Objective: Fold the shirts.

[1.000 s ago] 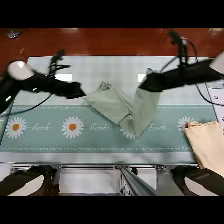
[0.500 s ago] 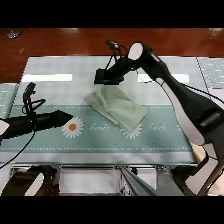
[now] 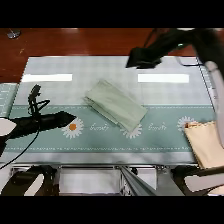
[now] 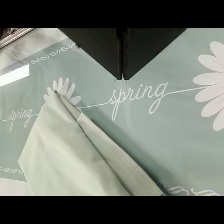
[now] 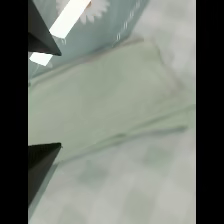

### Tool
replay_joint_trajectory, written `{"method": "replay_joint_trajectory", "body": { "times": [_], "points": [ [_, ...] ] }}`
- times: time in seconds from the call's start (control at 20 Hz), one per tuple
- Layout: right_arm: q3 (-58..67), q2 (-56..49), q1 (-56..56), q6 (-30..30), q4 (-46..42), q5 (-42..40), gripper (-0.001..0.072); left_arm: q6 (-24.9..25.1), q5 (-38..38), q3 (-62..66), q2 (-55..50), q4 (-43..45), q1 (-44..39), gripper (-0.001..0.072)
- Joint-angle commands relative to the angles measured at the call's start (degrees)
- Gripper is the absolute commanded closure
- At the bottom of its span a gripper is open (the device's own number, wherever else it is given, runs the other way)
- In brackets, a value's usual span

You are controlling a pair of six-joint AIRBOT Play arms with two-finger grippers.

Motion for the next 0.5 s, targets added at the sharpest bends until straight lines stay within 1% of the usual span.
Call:
{"method": "replay_joint_trajectory", "body": {
  "times": [0.0, 0.1, 0.15, 0.2, 0.25, 0.3, 0.35, 0.4, 0.45],
  "points": [
    [-25.4, 21.9, -3.6, 6.8, -15.2, -16.7, 0.0090, 0.5, 0.3, -0.1, -0.2, 0.0, 0.0, 0.0685],
    [-49.9, 34.0, -3.2, 16.2, -13.1, -29.2, 0.0090, 0.6, 0.3, -0.1, -0.2, 0.0, 0.0, 0.0685],
    [-61.6, 38.6, -3.1, 21.5, -8.4, -35.2, 0.0090, 0.5, 0.3, -0.1, -0.2, 0.0, 0.0, 0.0685],
    [-70.6, 41.4, -3.1, 22.8, -0.5, -40.3, 0.0090, 0.5, 0.3, -0.1, -0.2, 0.0, 0.0, 0.0685],
    [-77.5, 42.8, -3.1, 20.7, 8.2, -44.9, 0.0090, 0.5, 0.3, -0.1, -0.2, -0.1, 0.0, 0.0685],
    [-81.6, 42.8, -3.1, 16.0, 15.6, -47.6, 0.0091, 0.5, 0.3, -0.1, -0.4, -0.1, 0.0, 0.0685],
    [-83.7, 41.6, -3.1, 10.9, 19.5, -49.5, 0.0093, 0.5, 0.3, -0.1, -0.6, -0.1, 0.0, 0.0685],
    [-83.7, 39.4, -3.1, 10.6, 20.1, -48.8, 0.0093, 0.5, 0.4, -0.1, -1.0, -0.1, 0.0, 0.0685],
    [-82.8, 36.5, -3.0, 8.6, 22.6, -47.5, 0.0093, 0.5, 0.3, -0.1, -1.2, -0.1, 0.0, 0.0685]
  ]
}}
